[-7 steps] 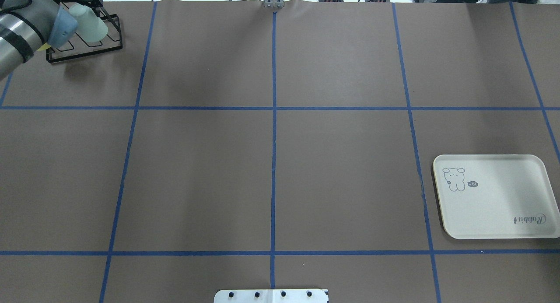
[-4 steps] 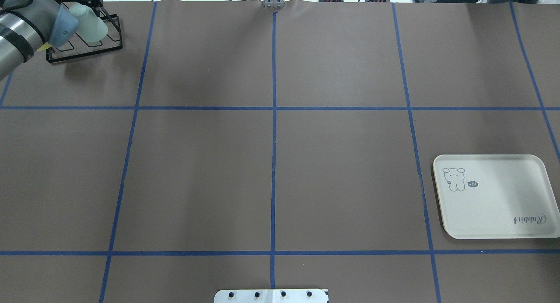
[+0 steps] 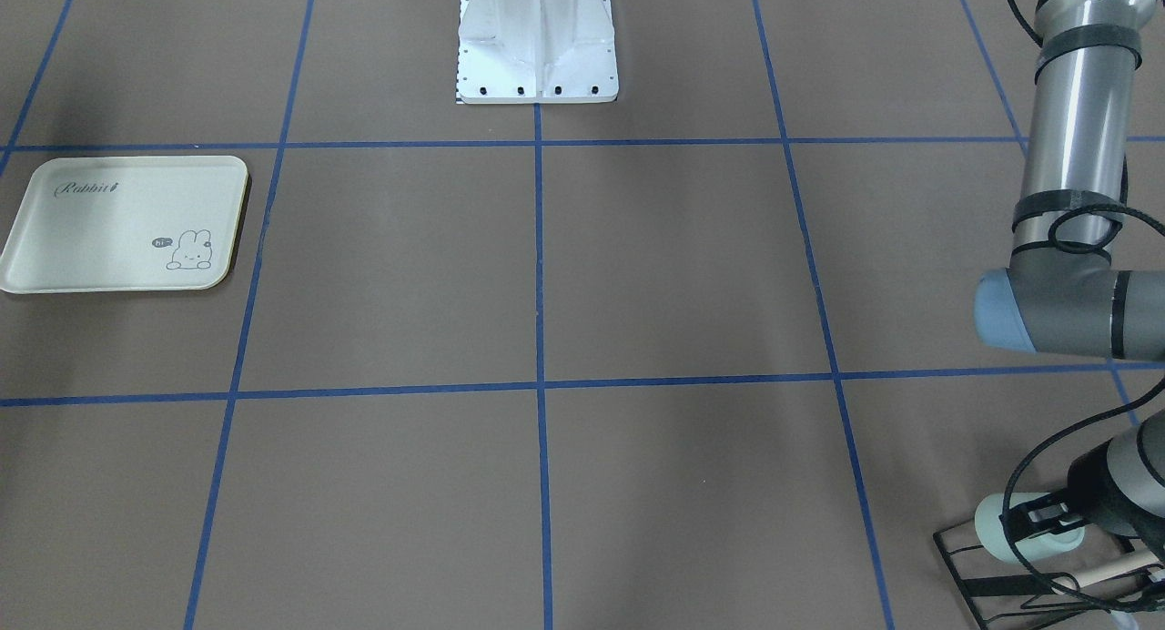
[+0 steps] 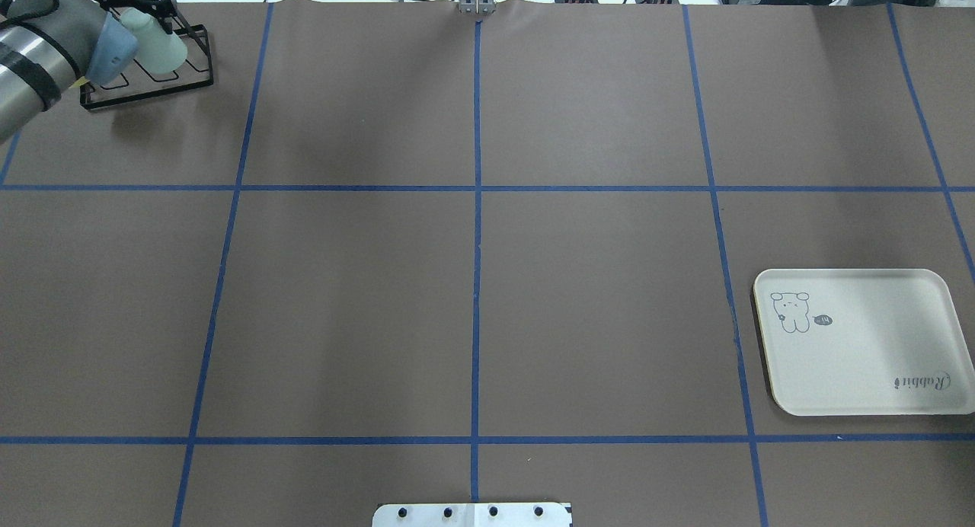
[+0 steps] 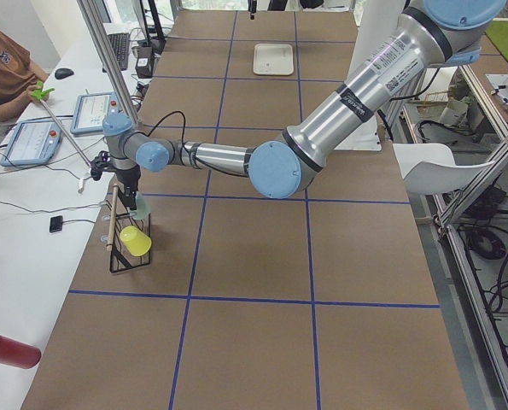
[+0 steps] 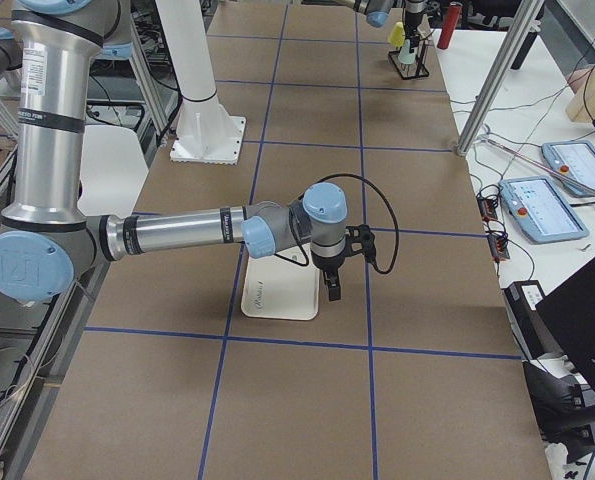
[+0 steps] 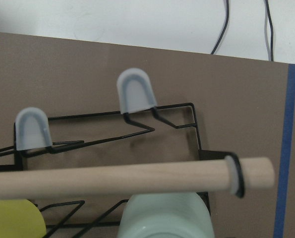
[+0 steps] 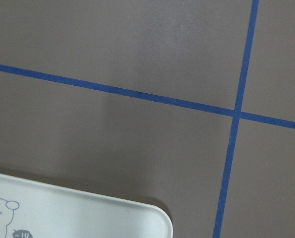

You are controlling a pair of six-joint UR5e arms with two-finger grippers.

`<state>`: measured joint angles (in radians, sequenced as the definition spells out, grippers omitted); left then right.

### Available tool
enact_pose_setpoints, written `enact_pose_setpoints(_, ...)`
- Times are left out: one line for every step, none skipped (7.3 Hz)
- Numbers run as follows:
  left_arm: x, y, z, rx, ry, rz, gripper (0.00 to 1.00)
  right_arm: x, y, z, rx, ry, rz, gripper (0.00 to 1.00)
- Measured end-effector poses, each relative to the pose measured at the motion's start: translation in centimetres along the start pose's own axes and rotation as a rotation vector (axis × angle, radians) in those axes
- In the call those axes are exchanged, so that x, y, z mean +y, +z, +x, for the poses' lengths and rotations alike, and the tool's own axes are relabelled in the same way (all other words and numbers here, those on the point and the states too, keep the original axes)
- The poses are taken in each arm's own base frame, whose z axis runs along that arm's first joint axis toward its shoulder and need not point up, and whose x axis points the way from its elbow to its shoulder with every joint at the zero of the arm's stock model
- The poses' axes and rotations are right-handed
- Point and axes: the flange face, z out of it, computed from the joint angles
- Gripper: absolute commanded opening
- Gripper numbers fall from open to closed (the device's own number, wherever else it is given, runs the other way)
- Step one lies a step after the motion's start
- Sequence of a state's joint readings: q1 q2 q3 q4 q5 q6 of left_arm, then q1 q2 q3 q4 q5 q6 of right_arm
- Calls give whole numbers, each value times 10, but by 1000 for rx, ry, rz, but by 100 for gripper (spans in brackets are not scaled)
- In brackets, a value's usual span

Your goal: Left arm grabs green cup and hands to right arm on tray

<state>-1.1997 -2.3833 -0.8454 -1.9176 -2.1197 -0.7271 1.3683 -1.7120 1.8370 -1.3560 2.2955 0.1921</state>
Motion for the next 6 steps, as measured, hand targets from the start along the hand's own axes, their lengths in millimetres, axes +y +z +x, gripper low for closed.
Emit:
enact_pose_setpoints(0, -1, 0, 2, -8, 1, 0, 0, 0, -1, -1, 0, 0, 100)
enact_pose_setpoints(0, -6, 2, 10, -10, 4, 0, 0, 1, -2, -2, -1, -2, 100)
enact_pose_setpoints(-3, -20, 3, 30, -16, -3, 0, -2, 1, -4, -3, -4, -2, 100)
enact_pose_setpoints(-7, -45, 1, 61, -32, -19, 0, -4, 1, -6, -4, -7, -1, 100)
enact_pose_setpoints(-9, -79, -1, 97, -50, -31, 0, -6, 1, -7, -4, -9, 1, 100)
enact_pose_setpoints(-8, -111, -2, 117, -67, -33, 0, -6, 1, -8, -4, -10, 2, 100)
